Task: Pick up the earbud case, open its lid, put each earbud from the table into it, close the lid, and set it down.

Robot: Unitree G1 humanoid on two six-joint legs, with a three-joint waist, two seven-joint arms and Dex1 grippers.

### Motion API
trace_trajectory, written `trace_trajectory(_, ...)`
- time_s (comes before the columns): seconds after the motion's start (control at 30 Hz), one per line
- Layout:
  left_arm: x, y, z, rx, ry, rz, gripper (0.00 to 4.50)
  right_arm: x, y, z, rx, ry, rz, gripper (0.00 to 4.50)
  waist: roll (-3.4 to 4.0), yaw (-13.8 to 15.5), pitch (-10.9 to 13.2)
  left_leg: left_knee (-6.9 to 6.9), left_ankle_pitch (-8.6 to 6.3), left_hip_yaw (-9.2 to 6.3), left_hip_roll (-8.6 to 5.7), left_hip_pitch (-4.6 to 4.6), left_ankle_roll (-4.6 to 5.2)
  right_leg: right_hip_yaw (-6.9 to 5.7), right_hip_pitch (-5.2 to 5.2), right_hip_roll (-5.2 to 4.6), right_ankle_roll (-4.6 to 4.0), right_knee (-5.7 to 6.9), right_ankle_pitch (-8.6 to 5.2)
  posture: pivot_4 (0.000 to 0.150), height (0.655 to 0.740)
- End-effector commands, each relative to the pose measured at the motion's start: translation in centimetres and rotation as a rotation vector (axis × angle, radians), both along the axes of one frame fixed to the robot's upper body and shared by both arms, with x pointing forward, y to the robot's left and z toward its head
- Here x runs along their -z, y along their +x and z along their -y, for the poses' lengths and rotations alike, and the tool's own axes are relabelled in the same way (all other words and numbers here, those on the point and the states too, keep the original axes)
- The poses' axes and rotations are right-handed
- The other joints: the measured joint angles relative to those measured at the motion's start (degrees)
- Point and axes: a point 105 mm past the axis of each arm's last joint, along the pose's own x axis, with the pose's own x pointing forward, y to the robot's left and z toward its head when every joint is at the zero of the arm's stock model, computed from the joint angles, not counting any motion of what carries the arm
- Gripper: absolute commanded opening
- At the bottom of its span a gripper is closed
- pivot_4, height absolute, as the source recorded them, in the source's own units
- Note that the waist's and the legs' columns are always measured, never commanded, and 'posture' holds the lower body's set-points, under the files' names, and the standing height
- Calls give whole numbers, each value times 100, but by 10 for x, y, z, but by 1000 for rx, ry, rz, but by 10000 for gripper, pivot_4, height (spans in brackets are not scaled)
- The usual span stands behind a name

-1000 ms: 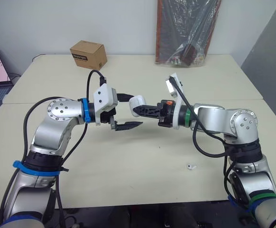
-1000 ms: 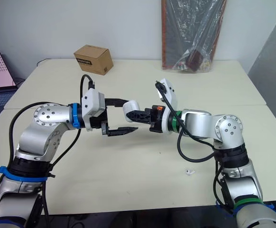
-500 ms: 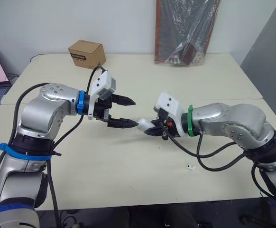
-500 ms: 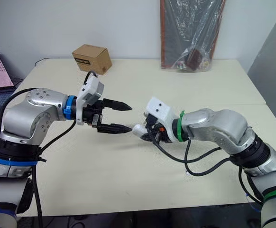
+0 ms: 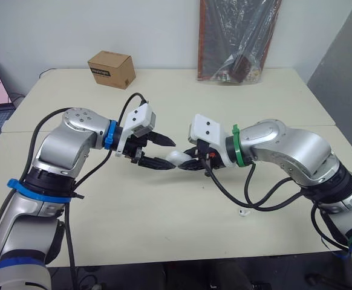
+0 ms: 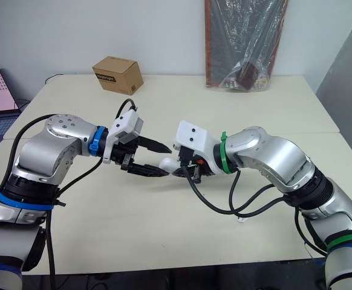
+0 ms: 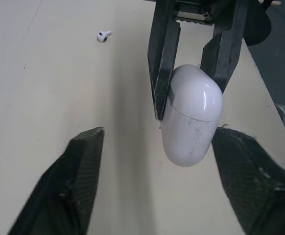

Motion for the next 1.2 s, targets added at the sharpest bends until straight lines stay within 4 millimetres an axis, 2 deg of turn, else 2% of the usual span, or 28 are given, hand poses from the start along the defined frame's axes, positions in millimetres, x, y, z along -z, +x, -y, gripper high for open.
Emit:
trace_trajectory(0.03, -9, -3, 3, 30, 2, 37, 22475, -20, 2, 0, -4, 21, 63, 7753, 0, -1, 0, 0, 0, 0, 0, 0, 0, 0, 0, 0, 0, 1, 0, 1500, 7400)
trace_trajectory(0.07, -9, -3, 3, 31, 4, 40, 19589, -20, 4, 0, 3, 14, 62, 7753, 0, -1, 0, 0, 0, 0, 0, 1, 0, 0, 0, 0, 0, 1, 0, 1500, 7400)
trace_trajectory(0.37, -8, -3, 3, 43, 21, 38, 19589, -22, 10, 1, 32, 8, 61, 7753, 0, -2, 0, 1, 0, 0, 0, 1, 0, 0, 0, 0, -2, 3, 1, 1500, 7400)
trace_trajectory(0.77, -5, -2, 4, 51, 13, 38, 19589, -26, 7, -4, 21, 18, 50, 7753, 0, -4, 0, 2, 0, 0, 0, 1, 0, -1, 0, 0, -3, 5, 2, 1500, 7400)
trace_trajectory(0.97, -7, 0, 7, 50, -5, 41, 8036, -26, 2, -8, -1, 25, 41, 7753, 0, -5, 0, 3, 0, -1, 0, 2, 0, -1, 0, 0, -3, 7, 2, 1500, 7400)
trace_trajectory(1.2, -7, -1, 7, 55, -3, 41, 7565, -26, 1, -10, -9, 28, 39, 7753, 0, -5, 0, 3, 0, -1, 0, 2, 0, -1, 0, 0, -3, 7, 2, 1500, 7400)
